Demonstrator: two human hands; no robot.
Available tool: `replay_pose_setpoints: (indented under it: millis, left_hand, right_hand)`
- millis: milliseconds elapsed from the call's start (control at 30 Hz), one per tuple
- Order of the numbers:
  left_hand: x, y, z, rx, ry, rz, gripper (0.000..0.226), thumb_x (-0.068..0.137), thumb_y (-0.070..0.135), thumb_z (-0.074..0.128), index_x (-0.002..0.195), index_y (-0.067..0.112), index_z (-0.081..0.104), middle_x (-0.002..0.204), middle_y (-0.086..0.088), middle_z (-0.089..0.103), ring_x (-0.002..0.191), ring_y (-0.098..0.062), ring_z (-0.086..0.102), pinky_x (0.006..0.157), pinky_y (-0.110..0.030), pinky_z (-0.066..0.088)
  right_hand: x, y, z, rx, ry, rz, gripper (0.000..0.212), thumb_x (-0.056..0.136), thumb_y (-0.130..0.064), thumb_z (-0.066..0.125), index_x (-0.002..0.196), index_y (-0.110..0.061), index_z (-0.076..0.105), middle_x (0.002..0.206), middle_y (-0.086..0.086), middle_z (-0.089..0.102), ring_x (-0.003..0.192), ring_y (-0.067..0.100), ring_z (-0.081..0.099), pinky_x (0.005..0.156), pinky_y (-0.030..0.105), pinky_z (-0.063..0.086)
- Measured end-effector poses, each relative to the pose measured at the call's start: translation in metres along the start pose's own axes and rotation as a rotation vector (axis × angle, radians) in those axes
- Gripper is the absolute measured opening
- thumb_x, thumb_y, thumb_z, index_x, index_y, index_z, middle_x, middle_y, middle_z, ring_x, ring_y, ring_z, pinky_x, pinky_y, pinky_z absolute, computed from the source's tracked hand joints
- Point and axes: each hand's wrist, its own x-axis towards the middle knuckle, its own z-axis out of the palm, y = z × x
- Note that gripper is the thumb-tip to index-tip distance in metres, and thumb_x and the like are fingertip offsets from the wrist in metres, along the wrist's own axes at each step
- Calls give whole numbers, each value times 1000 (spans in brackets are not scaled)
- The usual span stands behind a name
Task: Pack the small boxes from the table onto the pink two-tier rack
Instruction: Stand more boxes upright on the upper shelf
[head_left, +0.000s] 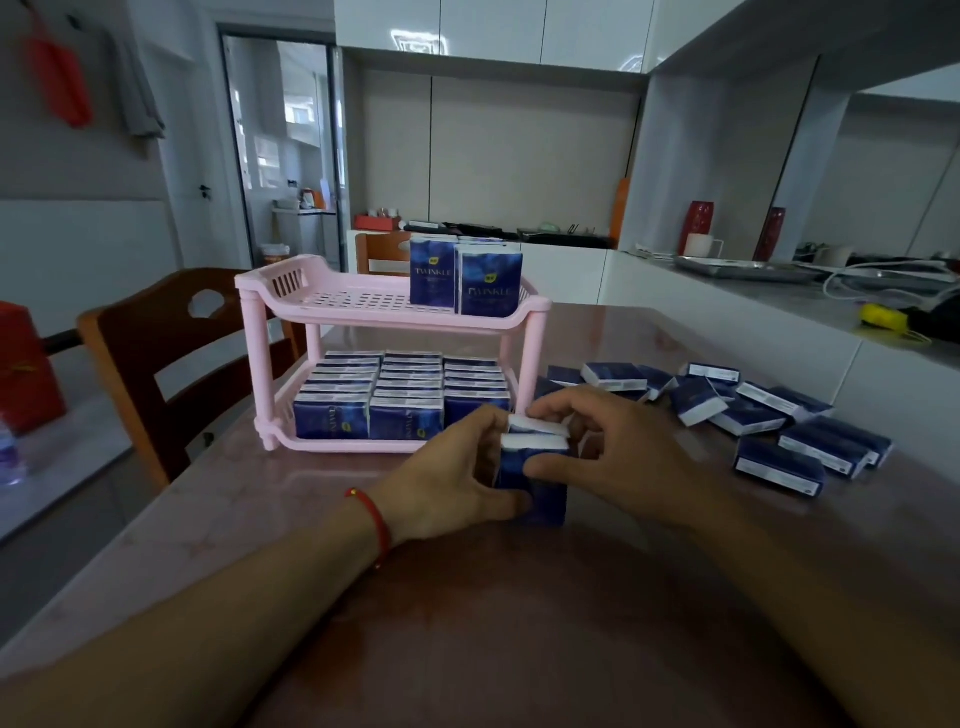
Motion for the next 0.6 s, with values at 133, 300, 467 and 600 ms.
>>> replay_pose_setpoints:
  millis: [133, 300, 467, 600]
  left_hand:
    - [-1, 1, -4, 33, 22, -21, 54, 76, 8, 84, 120, 12, 53, 116, -15, 69, 106, -32, 67, 89, -47, 57]
    - [-2, 2, -10, 16, 48, 2, 51, 74, 6, 85, 116, 11, 55, 112, -7, 73, 101, -22, 71, 92, -44, 57]
    - [-6, 10, -25, -2, 103, 131, 46, 74, 6, 84, 110, 10, 56, 109, -9, 73, 100, -25, 71, 89, -50, 58]
    - [-10, 26, -41, -59, 133, 231, 49, 75, 2, 81, 117, 12, 58, 115, -4, 71, 106, -20, 69, 90, -41, 58]
  right_hand:
    - [2, 1, -3, -69, -62, -12, 52, 77, -50, 77, 124, -29, 66, 112, -21, 64, 100, -5, 60, 82, 9, 48]
    - [6, -2, -5, -11, -103, 41, 39, 85, -37, 77, 121, -28, 67, 110, -14, 69, 97, 6, 67, 84, 31, 59]
    - [21, -30, -19, 16, -166, 64, 32, 83, -32, 78, 113, -34, 65, 104, -12, 71, 95, 6, 69, 85, 35, 61]
    - [37, -73, -35, -132, -151, -7, 32, 79, -37, 79, 108, -35, 67, 99, -17, 67, 90, 2, 66, 80, 33, 61]
